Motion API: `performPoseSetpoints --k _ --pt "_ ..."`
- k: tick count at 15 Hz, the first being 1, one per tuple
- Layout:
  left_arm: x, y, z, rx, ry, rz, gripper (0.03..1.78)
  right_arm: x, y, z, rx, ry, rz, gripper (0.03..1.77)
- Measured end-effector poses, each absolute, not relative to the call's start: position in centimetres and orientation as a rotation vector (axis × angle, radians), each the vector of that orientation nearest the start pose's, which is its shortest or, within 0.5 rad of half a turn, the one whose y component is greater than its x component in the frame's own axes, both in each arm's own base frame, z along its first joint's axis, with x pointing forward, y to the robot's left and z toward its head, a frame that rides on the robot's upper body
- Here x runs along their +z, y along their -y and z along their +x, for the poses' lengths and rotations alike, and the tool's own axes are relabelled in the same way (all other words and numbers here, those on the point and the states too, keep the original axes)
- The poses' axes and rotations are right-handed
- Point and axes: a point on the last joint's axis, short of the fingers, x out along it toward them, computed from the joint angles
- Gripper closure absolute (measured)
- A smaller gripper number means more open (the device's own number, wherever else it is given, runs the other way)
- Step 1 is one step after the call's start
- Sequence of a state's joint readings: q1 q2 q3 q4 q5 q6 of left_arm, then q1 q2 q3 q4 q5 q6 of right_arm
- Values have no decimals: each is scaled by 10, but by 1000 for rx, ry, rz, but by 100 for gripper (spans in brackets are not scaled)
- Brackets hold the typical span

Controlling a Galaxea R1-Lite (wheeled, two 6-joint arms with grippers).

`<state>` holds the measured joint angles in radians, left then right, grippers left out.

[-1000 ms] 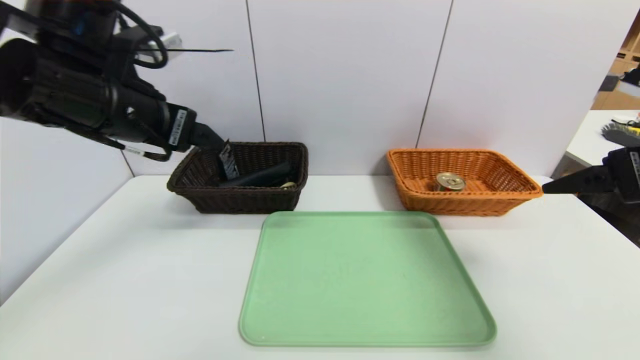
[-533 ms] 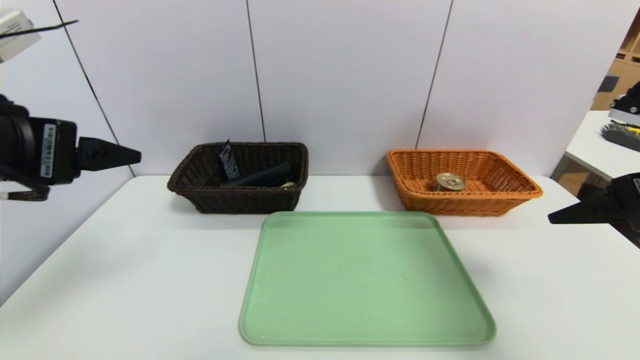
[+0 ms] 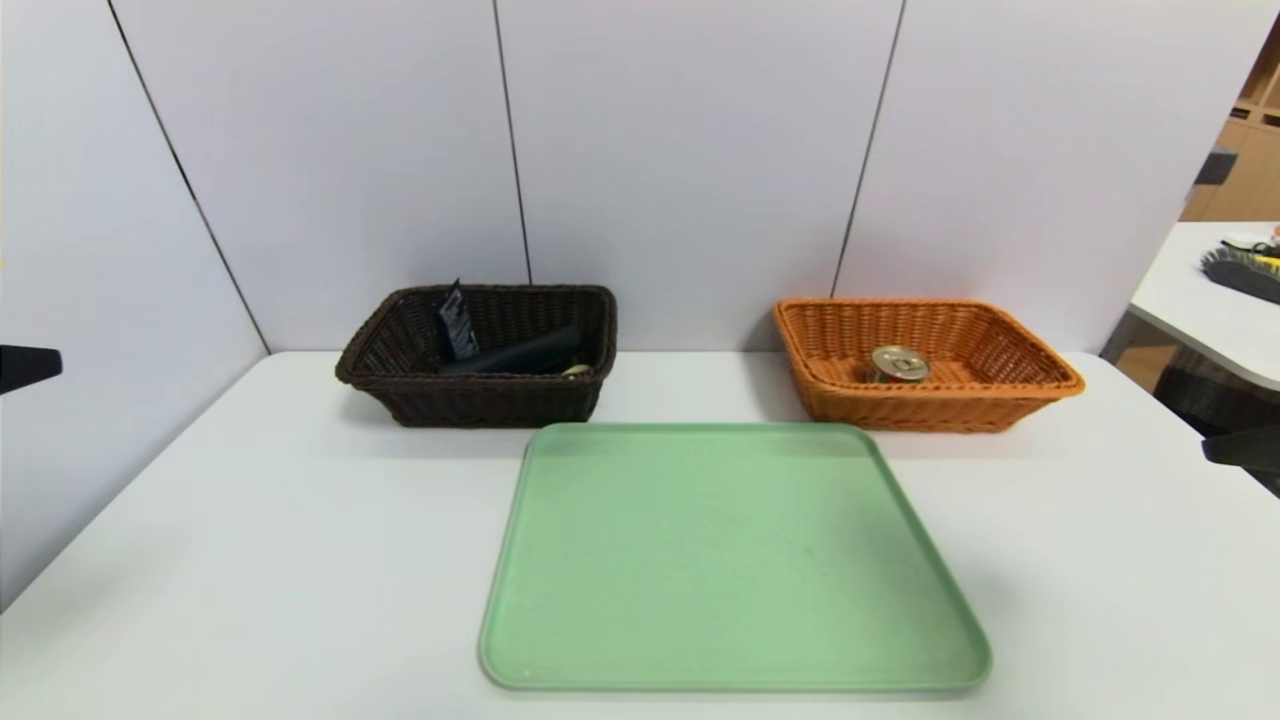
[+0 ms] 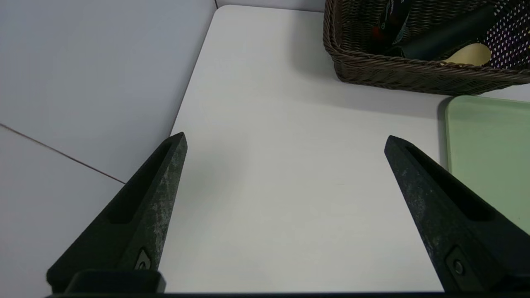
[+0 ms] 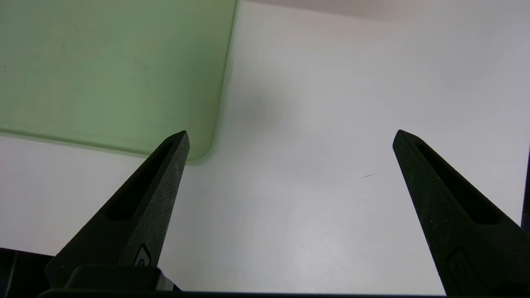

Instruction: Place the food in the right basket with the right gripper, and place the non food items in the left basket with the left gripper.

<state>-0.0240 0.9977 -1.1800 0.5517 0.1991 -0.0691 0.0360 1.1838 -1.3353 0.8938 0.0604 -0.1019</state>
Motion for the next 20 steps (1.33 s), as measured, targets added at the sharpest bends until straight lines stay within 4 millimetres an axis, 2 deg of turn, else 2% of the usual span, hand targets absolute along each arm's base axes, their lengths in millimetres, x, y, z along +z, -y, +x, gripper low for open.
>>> performPoseSetpoints --k 4,7,10,13,17,20 --pt "313 -4 62 182 -343 34 12 307 -3 95 113 -695 -83 10" --pt "297 -4 37 163 -336 148 12 303 -1 70 95 -648 -78 10" --pt "276 -4 14 162 -318 161 12 295 0 36 46 -586 -64 10" --pt "257 -4 -8 157 -289 160 12 272 -2 -3 15 -533 -54 10" --pt "231 -3 -44 102 -239 150 12 230 -5 -56 60 -419 -59 10" --pt "210 -2 -73 40 -211 144 12 199 -5 -80 112 -330 -67 10"
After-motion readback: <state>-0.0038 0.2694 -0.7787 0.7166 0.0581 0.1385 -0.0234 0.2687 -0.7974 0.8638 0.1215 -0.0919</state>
